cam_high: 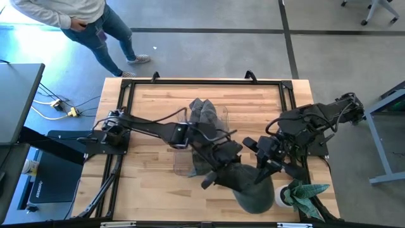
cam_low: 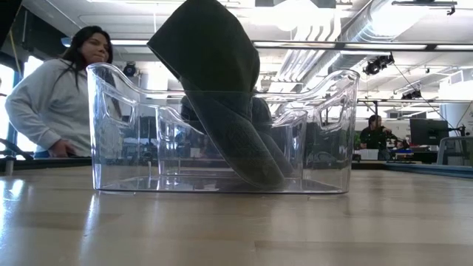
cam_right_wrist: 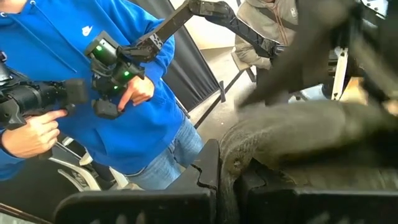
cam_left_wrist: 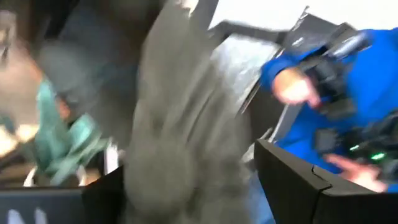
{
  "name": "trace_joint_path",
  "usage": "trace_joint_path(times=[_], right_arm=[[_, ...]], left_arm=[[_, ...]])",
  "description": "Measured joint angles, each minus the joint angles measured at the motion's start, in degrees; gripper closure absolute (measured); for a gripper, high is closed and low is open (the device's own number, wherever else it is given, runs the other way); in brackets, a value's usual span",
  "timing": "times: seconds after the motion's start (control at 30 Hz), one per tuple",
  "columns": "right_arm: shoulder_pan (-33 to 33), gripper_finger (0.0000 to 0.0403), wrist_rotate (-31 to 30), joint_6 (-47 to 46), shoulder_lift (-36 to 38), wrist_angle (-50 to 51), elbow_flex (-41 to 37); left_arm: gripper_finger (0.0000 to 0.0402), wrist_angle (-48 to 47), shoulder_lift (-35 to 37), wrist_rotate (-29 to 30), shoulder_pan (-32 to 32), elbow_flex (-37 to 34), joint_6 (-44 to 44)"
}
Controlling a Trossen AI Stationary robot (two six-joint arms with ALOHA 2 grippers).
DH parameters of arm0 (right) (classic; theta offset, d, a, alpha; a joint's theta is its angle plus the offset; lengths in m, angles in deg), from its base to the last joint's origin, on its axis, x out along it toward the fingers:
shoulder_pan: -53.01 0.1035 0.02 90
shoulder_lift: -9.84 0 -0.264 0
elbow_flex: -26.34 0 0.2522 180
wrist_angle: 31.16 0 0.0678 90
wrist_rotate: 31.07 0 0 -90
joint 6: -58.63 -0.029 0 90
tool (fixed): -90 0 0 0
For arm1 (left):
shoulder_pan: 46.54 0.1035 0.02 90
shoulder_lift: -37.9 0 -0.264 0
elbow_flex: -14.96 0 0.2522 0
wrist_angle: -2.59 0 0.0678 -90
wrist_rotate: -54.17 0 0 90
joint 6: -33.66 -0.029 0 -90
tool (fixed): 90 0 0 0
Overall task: Pick & Place hat
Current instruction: Put the black cap into the bottom transparent bin
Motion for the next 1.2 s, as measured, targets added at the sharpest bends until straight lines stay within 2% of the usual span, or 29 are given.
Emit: trace_joint_path(times=[0.17,0.43,0.57,0.7,0.8,0.93,1.07,1.2], right_arm=[[0.04,0.0403,0.12,-0.21,0.02,0.68,0.0],[0.02,0.0391,0.2,-1.34,0.09,3.36,0.0],[-0.89,0.035,1.82,-4.98,0.09,3.66,0.0],[-4.04,0.0287,4.27,-3.13,1.15,9.2,0.0],[-5.01,0.0258,-3.12,2.49,3.44,19.16,0.0],[-5.44,0.0249,-14.75,9.45,8.27,30.06,0.0],[-6.23,0.0254,-24.56,11.35,14.08,35.35,0.0],[-6.12,0.0262,-29.78,14.96,19.17,37.12,0.0]], left_arm=[[0.0221,0.19,0.66,-1.25,-0.1,0.4,-0.06],[0.0334,0.13,0.5,-2.22,-0.1,0.24,0.75],[0.0393,-0.05,0.48,-2.27,-0.15,0.21,3.13],[0.0388,-1.15,0.48,0.3,-0.24,0.21,5.92],[0.0398,-3.16,0.48,6.81,-0.43,0.21,7.77],[0.0398,-7.05,0.48,17.86,-0.43,0.21,10.14],[0.0399,-8.81,0.48,30.78,-0.37,0.19,16.1],[0.04,-9.26,0.48,41.58,-0.36,0.19,21.97]])
